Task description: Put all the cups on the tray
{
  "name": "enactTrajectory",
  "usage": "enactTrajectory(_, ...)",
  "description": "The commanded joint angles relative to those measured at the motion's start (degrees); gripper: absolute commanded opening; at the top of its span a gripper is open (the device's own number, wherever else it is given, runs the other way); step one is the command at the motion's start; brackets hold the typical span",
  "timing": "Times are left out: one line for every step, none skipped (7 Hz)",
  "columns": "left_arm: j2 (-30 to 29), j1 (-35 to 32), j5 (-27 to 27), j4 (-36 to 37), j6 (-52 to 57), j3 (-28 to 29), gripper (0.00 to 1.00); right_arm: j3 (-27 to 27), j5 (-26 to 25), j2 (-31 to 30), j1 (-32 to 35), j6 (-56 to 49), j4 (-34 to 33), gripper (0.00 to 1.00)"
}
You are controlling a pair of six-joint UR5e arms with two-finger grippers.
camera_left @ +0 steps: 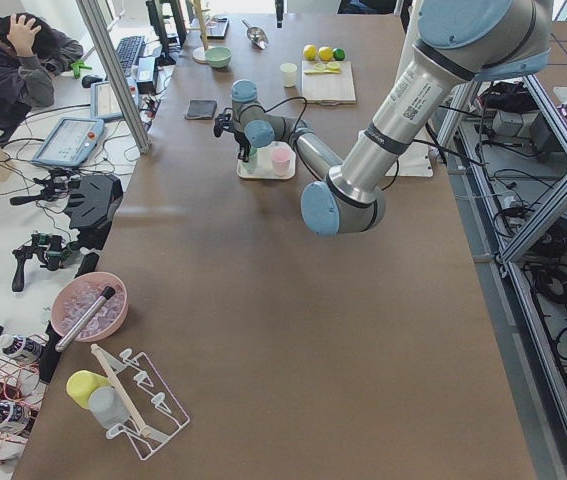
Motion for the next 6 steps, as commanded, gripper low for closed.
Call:
enactTrajectory(0.4, -0.1, 0.6, -0.5, -0.4, -2.1, 0.98, -3.7, 0.9, -2.9, 0.0, 1.8, 9.9, 1.00)
enactTrajectory(0.7, -3.4, -1.1, 1.2, 0.2, -4.4, 0.98, -3.3, 1.3, -2.7, 0.0, 7.2, 11.0, 1.00)
enactTrajectory(1.6, -7.0, -5.4, 4.2, 2.0, -6.3, 0.98, -3.0, 1.4, -2.5, -0.6, 12.9, 13.7, 1.00)
enactTrajectory(3.6, -10.1, -6.9, 5.6, 7.2, -8.0, 0.98, -3.0, 1.0, -2.7, -3.0, 16.9, 16.0, 1.00)
enactTrajectory(5.2, -12.1, -7.3, 5.9, 10.6, -8.4, 0.98, -3.0, -0.5, -2.5, -6.6, 22.1, 18.4, 1.00)
enactTrajectory(6.0, -12.5, -7.4, 5.8, 11.0, -8.5, 0.98, -3.7, -3.0, -3.3, -10.2, 25.1, 21.1, 1.00)
